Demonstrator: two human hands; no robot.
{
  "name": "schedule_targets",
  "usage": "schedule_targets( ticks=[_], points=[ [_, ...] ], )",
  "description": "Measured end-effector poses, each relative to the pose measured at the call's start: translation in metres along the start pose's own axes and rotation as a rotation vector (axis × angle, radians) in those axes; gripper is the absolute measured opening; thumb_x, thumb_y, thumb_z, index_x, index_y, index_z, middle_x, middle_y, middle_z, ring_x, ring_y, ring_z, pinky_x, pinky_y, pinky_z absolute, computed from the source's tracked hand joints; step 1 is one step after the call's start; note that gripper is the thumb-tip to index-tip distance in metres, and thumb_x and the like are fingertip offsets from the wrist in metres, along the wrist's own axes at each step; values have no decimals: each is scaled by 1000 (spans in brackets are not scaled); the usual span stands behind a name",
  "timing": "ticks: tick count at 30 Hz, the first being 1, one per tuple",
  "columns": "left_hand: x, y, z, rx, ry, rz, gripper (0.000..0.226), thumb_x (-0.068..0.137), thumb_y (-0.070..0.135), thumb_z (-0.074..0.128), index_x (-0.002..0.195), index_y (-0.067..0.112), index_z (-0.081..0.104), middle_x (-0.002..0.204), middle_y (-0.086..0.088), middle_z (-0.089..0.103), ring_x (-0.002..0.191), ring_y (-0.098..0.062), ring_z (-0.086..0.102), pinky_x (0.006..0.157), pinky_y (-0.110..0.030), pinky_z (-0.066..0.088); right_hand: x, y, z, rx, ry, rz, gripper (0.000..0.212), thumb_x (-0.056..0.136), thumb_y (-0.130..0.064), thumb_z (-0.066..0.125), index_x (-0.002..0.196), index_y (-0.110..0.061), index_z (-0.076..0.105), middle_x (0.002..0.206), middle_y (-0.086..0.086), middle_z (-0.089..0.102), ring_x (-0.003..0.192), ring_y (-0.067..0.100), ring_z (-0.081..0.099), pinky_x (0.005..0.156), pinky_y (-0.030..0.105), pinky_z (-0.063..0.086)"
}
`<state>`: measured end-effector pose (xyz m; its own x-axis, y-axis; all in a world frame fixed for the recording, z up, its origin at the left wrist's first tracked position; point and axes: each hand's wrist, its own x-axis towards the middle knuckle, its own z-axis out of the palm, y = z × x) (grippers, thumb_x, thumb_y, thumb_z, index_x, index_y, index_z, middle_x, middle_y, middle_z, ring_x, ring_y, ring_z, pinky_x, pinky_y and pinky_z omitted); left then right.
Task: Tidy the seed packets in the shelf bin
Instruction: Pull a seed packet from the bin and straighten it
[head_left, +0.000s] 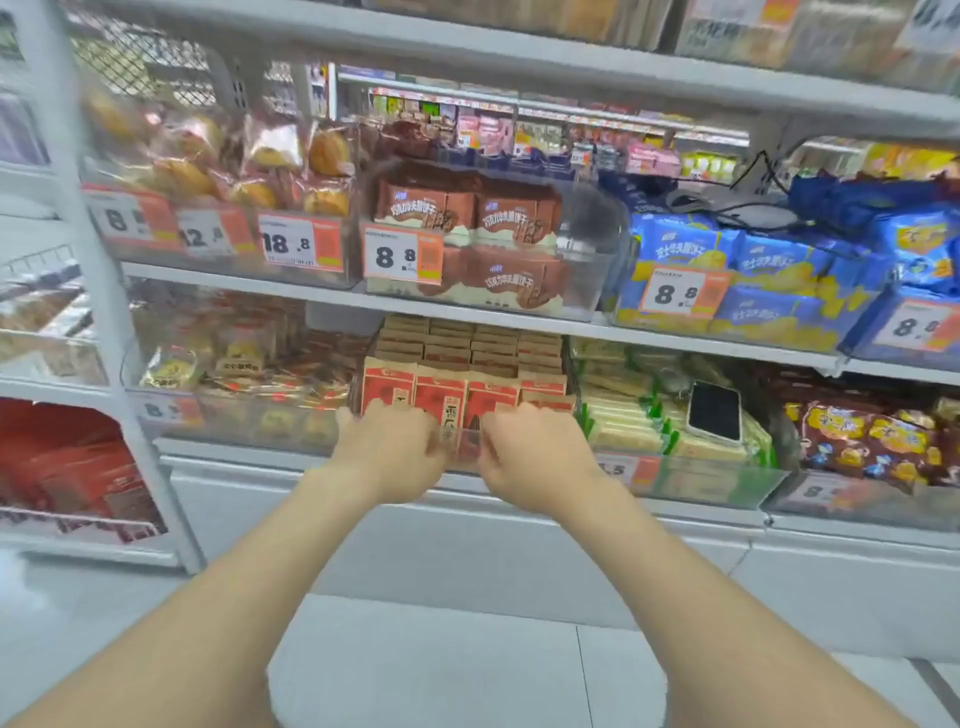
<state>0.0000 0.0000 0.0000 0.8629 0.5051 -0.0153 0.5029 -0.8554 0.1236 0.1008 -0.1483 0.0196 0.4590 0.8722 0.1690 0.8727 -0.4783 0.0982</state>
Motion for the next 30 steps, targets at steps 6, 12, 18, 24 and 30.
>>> schedule_targets(
  ticks=[6, 12, 18, 24, 30],
  points=[
    [53, -16, 31, -229, 207, -81, 30, 101, 35, 55, 130, 29, 62, 131, 6, 60, 127, -26, 55, 108, -56, 36, 42, 22, 47, 41, -62, 22, 11, 98, -17, 58, 109, -20, 59, 100, 4, 60, 100, 32, 60, 81, 41, 38],
    [78, -19, 48, -230, 260, 113, 21, 98, 25, 66, 118, 28, 71, 118, 7, 69, 114, -23, 63, 96, -47, 52, 60, 50, 82, 152, -76, -3, 29, 96, -5, 58, 121, -18, 62, 108, 5, 65, 98, 34, 65, 72, 42, 51],
    [94, -33, 62, -93, 118, 31, 20, 106, 25, 65, 118, 35, 77, 121, 4, 74, 113, -26, 67, 89, -42, 58, 62, 48, 88, -92, -58, -48, 32, 93, 3, 62, 117, -17, 65, 108, 6, 64, 100, 34, 66, 69, 38, 40],
    [104, -32, 75, -40, 92, 13, 15, 106, 31, 64, 112, 36, 77, 113, 2, 75, 108, -30, 66, 85, -41, 55, 67, 34, 91, -218, -102, -63, 34, 91, 8, 65, 119, -12, 65, 114, 8, 69, 105, 32, 64, 69, 40, 41],
    [109, -30, 72, 0, 179, 24, 14, 105, 21, 65, 102, 31, 75, 102, 1, 74, 97, -32, 69, 77, -39, 55, 73, 38, 83, -166, -35, -10, 27, 91, 7, 64, 94, -19, 56, 94, 6, 59, 87, 32, 54, 71, 39, 38]
  ],
)
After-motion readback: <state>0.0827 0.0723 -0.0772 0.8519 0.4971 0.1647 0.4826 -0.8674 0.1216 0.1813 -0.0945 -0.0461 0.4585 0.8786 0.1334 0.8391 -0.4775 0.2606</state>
